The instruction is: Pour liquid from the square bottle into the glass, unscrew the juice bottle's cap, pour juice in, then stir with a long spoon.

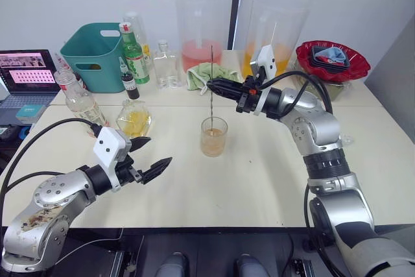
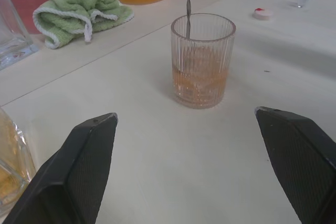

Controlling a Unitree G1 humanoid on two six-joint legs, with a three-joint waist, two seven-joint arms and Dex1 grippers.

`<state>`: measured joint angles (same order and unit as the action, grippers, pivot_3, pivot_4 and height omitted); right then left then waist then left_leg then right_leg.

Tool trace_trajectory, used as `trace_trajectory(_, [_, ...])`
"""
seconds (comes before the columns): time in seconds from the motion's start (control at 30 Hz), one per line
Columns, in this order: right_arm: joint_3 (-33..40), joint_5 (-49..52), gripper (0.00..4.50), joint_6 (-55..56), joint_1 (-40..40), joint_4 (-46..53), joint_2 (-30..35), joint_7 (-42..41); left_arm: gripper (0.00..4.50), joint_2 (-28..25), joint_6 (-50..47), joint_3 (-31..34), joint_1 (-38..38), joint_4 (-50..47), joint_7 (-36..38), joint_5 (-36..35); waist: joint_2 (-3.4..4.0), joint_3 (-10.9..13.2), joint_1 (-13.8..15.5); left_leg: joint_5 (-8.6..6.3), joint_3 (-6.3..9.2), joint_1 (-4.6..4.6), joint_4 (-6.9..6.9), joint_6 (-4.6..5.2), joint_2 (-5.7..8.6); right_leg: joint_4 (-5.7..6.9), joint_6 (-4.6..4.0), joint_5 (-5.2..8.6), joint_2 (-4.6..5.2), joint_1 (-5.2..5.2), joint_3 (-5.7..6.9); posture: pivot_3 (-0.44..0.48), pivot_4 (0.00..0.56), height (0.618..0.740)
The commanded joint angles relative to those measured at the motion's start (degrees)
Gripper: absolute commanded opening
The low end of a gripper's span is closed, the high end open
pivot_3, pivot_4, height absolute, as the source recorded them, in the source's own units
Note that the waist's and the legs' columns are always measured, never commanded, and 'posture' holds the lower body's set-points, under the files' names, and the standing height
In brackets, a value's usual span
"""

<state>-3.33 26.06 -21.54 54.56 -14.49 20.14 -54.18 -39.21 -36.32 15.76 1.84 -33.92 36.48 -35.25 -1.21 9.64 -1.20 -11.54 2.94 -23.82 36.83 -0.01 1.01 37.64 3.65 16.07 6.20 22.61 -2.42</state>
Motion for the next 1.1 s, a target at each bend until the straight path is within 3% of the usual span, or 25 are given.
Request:
trace_trajectory(0.03, [1.7,2.42,0.0,-1.49,-0.26,1.72,-0.95,-1.38,4.44,-0.07,0.56,0.86,-0.34,-2.17,-0.82,-0.36,0.0,0.0,0.0,0.0,0.0,0.0,0.0,0.0,0.0,0.01,0.0,0.0,0.0,0.0,0.0,0.0,0.15,0.74])
trace_trajectory(0.3, [1.61,3.81,0.0,-6.08,-0.17,5.14,0.94,-4.91,4.44,1.06,2.85,-2.05,-0.15,0.07,-0.39,1.79,0.0,0.0,0.21,0.0,0.0,0.0,0.0,0.0,0.01,0.0,0.0,0.0,0.0,-0.01,0.0,0.0,0.15,0.74])
trace_trajectory(0.53, [0.82,4.7,0.0,-12.4,-0.01,10.56,9.03,-11.3,4.44,1.88,5.14,-3.99,1.41,2.43,0.34,3.5,0.0,0.0,0.3,0.0,0.0,0.0,0.0,0.0,0.01,-0.04,0.0,0.0,0.0,-0.02,0.01,0.0,0.15,0.74])
trace_trajectory(0.7, [0.44,2.32,0.0,-10.6,0.79,9.56,11.29,-11.78,4.44,2.65,6.38,-4.79,3.12,3.66,0.68,4.18,-0.01,0.01,0.27,0.0,-0.01,0.0,0.0,0.0,0.01,-0.05,0.0,0.0,0.0,-0.03,0.02,0.0,0.15,0.74])
trace_trajectory(1.1, [2.04,-3.73,0.0,-0.33,3.11,-0.53,5.45,-3.86,4.44,2.86,5.82,-4.48,2.43,2.74,0.06,3.35,-0.02,0.01,0.21,0.0,-0.01,0.0,0.0,0.0,0.01,-0.03,-0.01,0.0,0.0,-0.01,0.0,0.0,0.15,0.74])
